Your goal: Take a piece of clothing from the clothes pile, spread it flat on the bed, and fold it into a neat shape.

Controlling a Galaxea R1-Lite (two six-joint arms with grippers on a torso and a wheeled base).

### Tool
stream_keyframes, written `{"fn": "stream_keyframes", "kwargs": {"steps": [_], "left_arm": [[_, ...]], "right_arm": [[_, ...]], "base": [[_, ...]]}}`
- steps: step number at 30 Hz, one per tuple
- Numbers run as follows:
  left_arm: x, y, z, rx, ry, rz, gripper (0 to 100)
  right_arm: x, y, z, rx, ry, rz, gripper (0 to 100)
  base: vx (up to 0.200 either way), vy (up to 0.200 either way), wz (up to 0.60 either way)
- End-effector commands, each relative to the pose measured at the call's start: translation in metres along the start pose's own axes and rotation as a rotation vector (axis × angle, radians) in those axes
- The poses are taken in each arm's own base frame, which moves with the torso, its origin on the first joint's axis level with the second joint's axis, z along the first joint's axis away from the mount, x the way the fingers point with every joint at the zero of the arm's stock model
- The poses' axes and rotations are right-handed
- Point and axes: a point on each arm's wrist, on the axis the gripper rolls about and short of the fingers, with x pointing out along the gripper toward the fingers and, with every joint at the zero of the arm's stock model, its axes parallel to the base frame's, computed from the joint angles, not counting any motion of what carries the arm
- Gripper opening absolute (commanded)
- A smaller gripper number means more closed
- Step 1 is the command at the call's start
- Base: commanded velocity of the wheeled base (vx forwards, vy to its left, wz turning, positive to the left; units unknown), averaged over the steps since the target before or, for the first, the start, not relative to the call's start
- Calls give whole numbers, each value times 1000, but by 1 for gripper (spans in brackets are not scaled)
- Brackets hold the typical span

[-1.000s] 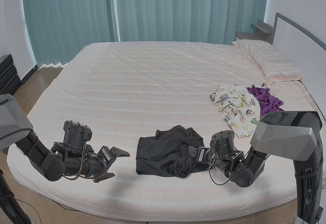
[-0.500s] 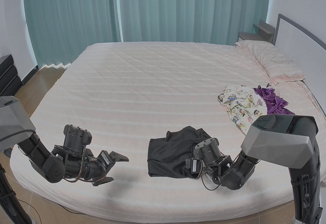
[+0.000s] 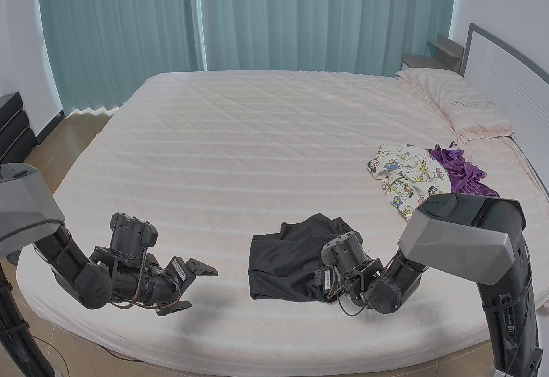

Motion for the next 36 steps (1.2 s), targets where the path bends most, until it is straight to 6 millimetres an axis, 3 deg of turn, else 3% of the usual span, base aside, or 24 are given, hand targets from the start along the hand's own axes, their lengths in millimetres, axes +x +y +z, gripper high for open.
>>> {"fn": "stream_keyframes", "kwargs": {"steps": [1,9,12,18,19,36], "left_arm": [[1,1,0,-2,2,4,100],[1,1,0,-4,-3,8,100],[1,1,0,-4,-4,9,100],[1,1,0,-2,-4,9,100],[1,1,0,-2,-4,9,100],[1,1,0,-2,-4,9,100]], "right_arm": [[3,-10,-5,-31,24,-25,100],[6,-31,7,12,16,-65,100],[2,-47,13,37,19,-89,100],[4,-68,10,71,44,-134,100],[4,-70,11,77,43,-135,0],[5,-76,16,159,29,-142,0]], "base": [[0,0,0],[0,0,0],[0,0,0],[0,0,0],[0,0,0],[0,0,0]]}}
